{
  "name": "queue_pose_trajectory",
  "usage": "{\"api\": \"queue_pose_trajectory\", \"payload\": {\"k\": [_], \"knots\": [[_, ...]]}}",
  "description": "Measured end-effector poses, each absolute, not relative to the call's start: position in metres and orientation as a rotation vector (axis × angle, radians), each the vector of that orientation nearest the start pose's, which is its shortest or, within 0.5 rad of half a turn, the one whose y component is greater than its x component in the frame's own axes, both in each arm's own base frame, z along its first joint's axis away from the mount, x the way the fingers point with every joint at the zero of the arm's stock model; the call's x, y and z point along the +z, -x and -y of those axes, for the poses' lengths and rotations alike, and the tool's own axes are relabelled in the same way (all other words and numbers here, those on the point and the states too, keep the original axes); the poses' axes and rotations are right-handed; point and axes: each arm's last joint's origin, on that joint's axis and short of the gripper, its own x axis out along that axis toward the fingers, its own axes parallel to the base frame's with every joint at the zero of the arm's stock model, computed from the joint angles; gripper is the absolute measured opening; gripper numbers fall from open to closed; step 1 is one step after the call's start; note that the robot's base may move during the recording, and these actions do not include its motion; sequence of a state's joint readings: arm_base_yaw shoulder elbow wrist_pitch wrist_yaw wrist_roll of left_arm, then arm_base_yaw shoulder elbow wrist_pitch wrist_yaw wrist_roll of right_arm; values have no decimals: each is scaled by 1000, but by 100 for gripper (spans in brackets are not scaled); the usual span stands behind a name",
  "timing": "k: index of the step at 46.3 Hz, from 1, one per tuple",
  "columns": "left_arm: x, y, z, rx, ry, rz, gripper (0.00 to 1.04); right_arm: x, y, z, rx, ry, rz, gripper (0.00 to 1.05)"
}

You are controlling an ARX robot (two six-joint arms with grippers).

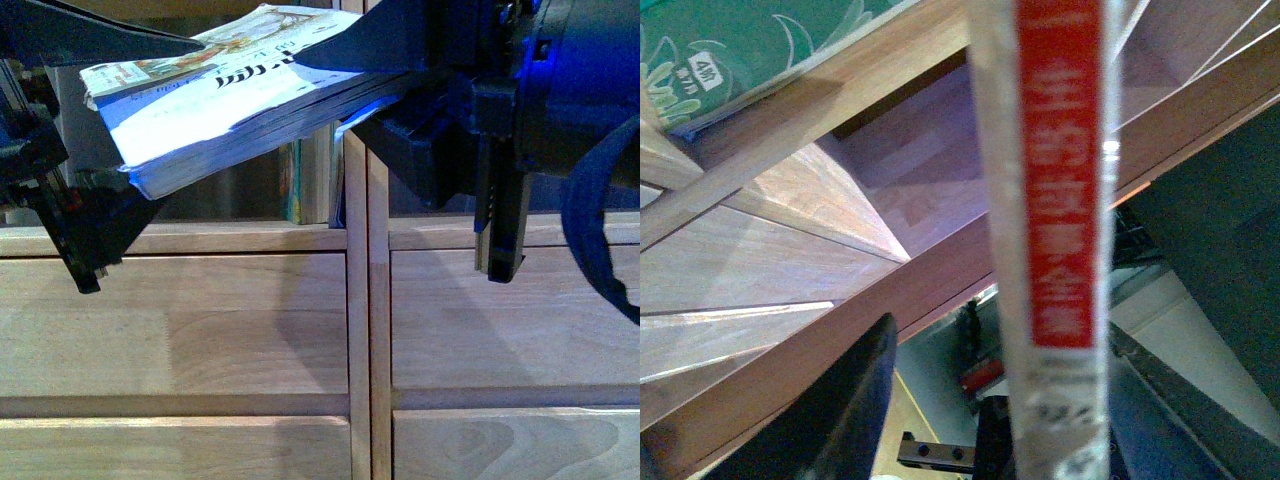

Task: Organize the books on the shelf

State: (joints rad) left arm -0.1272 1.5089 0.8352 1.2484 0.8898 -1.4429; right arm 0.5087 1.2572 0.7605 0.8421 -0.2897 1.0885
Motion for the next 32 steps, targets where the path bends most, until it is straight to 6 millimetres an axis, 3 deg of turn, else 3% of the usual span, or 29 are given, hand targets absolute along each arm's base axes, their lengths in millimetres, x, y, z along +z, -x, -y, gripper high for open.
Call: {"api": "queue_pose_trajectory", "payload": {"k": [3, 14, 19, 32], "knots": [[311, -297, 60, -1183, 1049, -225, 47, 322, -234, -144, 904, -1077, -119, 7], [315, -295, 57, -1186, 1059, -201, 17, 323, -231, -151, 937, -1154, -122, 7], [317, -294, 56, -1186, 1073, -194, 7, 324, -228, -154, 958, -1202, -120, 21], [321, -295, 52, -1160, 1094, -174, 7, 321, -220, -163, 991, -1259, -159, 61]]}}
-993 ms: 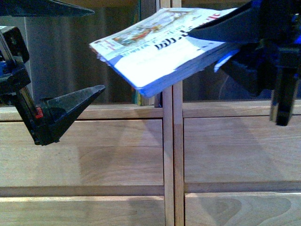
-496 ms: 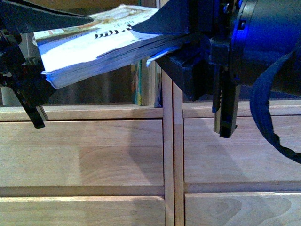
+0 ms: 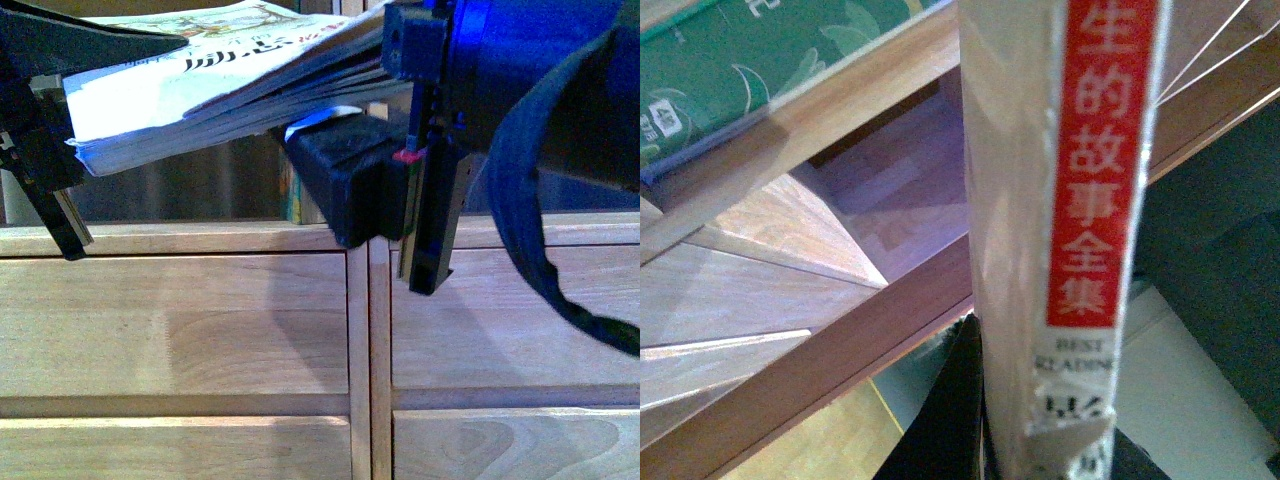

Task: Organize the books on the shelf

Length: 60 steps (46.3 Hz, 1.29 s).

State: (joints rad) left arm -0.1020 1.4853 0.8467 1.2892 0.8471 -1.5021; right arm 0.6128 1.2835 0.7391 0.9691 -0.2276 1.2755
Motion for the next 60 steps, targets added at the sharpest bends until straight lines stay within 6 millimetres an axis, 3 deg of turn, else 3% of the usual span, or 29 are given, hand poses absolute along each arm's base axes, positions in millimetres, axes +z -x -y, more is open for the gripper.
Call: {"api": "queue_pose_trajectory", "payload": {"k": [7, 13, 22, 28, 33, 43, 50, 60], "knots": [[329, -298, 44, -1111, 1090, -112, 7, 315, -211, -158, 998, -1227, -190, 78], [351, -299, 25, -1022, 1049, 39, 7, 308, -200, -135, 958, -1140, -178, 99], [382, -315, 15, -852, 861, 129, 7, 297, -182, -75, 691, -869, -77, 98], [393, -337, 19, -691, 716, 131, 7, 298, -173, -34, 339, -475, 78, 98], [393, -352, 21, -600, 625, 134, 7, 299, -168, -18, 212, -219, 165, 98], [397, -390, 36, -497, 399, 145, 7, 303, -154, 2, 118, 77, 253, 98], [403, -421, 61, -421, 184, 181, 7, 299, -142, 1, 102, 140, 314, 98], [396, -458, 93, -375, -87, 241, 7, 276, -127, -4, 116, 178, 378, 98]]}}
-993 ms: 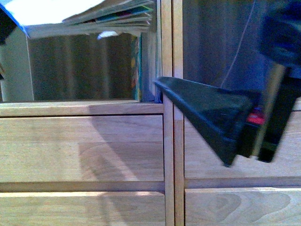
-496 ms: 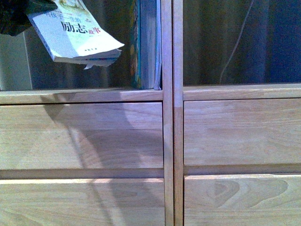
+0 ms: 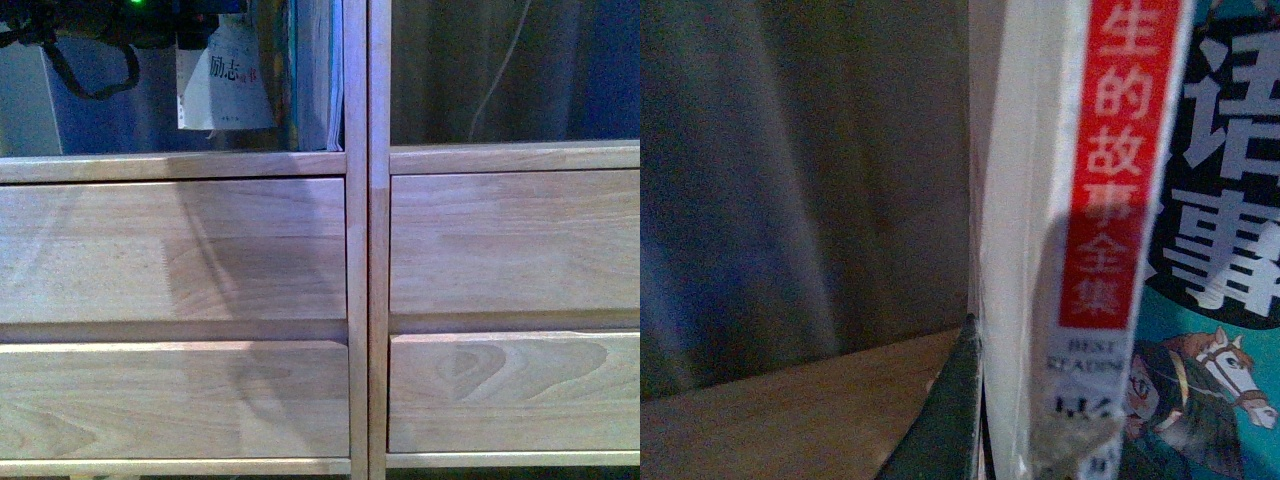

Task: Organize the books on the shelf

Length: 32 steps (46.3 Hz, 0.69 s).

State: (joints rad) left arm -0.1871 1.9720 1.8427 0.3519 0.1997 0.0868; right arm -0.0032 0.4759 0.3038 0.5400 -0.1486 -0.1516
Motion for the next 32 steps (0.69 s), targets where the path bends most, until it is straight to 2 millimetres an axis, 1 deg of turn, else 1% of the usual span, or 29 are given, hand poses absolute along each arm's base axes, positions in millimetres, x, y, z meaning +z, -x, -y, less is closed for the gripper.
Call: {"api": "queue_pose_trajectory", "payload": {"k": [8, 16, 20, 28, 32], "knots": [[390, -479, 101, -347, -157, 259, 7, 267, -124, -4, 121, 175, 374, 98], [391, -499, 105, -304, -183, 262, 7, 267, -124, -7, 145, 155, 373, 98], [392, -503, 109, -300, -195, 263, 7, 266, -124, -8, 151, 144, 369, 98], [388, -504, 132, -288, -232, 263, 7, 266, -125, -6, 154, 101, 357, 98], [385, -503, 140, -295, -248, 269, 17, 265, -125, -5, 154, 88, 352, 98]]}}
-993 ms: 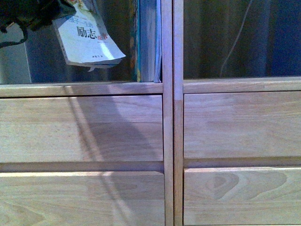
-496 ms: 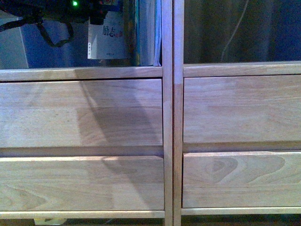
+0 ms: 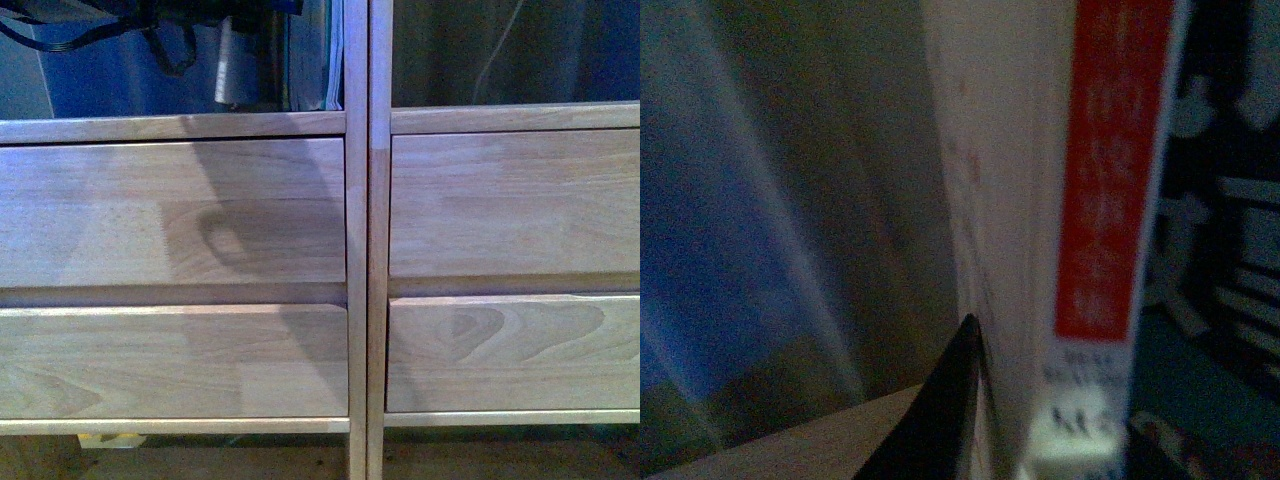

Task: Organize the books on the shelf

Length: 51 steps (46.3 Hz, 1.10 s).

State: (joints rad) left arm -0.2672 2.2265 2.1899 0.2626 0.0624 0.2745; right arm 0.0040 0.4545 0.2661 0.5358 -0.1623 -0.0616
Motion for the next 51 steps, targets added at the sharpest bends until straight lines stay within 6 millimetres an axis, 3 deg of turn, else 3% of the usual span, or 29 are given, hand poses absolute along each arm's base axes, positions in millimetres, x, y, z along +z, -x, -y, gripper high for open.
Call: {"api": "queue_pose_trajectory", "payload": {"k": [9, 16, 25, 34, 44, 51], "knots": [[370, -502, 152, -305, -274, 255, 45, 265, -125, -5, 157, 73, 349, 98], [358, -500, 149, -302, -276, 240, 64, 265, -126, -5, 158, 72, 348, 98], [363, -474, 135, -300, -224, 275, 99, 265, -126, -5, 160, 72, 348, 98], [385, -416, 111, -285, -92, 364, 97, 265, -126, -5, 160, 72, 348, 98], [381, -351, 85, -284, 10, 345, 97, 265, -126, -5, 160, 72, 348, 98], [383, -338, 82, -291, 45, 351, 97, 265, -126, -5, 161, 72, 348, 98]]}}
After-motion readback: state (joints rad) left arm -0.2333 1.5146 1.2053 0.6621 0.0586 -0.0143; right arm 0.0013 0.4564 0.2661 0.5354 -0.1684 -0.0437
